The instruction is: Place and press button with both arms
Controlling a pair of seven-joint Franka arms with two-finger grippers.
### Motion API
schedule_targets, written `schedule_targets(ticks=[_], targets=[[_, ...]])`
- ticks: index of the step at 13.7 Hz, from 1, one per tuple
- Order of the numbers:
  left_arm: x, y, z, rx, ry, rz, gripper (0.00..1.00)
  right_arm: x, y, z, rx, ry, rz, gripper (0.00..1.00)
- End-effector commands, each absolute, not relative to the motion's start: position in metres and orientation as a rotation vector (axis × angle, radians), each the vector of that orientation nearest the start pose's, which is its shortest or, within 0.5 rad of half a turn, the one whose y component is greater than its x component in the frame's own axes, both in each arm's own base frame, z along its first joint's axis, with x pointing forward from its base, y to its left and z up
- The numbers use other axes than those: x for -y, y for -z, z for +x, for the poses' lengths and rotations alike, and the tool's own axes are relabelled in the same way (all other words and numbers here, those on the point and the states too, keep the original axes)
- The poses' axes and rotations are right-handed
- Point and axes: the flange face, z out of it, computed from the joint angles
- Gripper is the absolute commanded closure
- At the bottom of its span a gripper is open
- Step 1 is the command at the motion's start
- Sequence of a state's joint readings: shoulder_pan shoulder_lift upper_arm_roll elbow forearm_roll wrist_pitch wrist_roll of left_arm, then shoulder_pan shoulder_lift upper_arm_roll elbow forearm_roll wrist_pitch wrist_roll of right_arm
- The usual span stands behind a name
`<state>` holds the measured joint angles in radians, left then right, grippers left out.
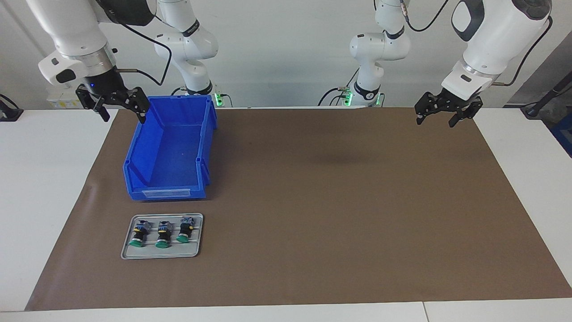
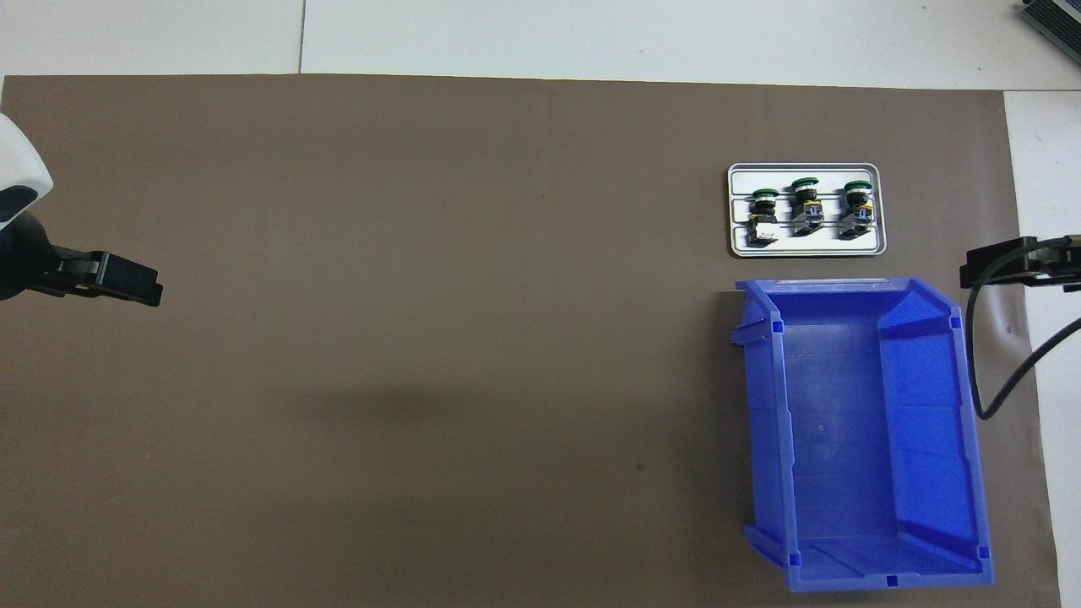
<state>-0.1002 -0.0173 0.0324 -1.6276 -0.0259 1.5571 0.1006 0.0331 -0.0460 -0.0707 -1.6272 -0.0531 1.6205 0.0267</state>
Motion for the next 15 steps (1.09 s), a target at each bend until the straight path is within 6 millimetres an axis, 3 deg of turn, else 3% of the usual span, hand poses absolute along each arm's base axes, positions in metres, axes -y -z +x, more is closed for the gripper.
schedule_targets(ticks=[1,3,8,15], targets=[[0.036,-0.607,0.538,-0.273,-0.058,-3.144,0.0,0.026,-0.608,0.561,-0.116,0.1,-3.174,0.0],[0.036,-0.607,0.538,-0.273,-0.058,-3.144,0.0,0.032,-0.581,0.585,-0.113,0.114,-3.177,0.0],[0.036,-0.607,0.538,-0.27,-0.058,-3.144,0.0,0.024,-0.463,0.66,-0.082,0.214,-3.155,0.0],[0.036,-0.607,0.538,-0.273,-0.058,-3.144,0.0,0.024,-0.364,0.695,0.025,0.293,-3.134,0.0]])
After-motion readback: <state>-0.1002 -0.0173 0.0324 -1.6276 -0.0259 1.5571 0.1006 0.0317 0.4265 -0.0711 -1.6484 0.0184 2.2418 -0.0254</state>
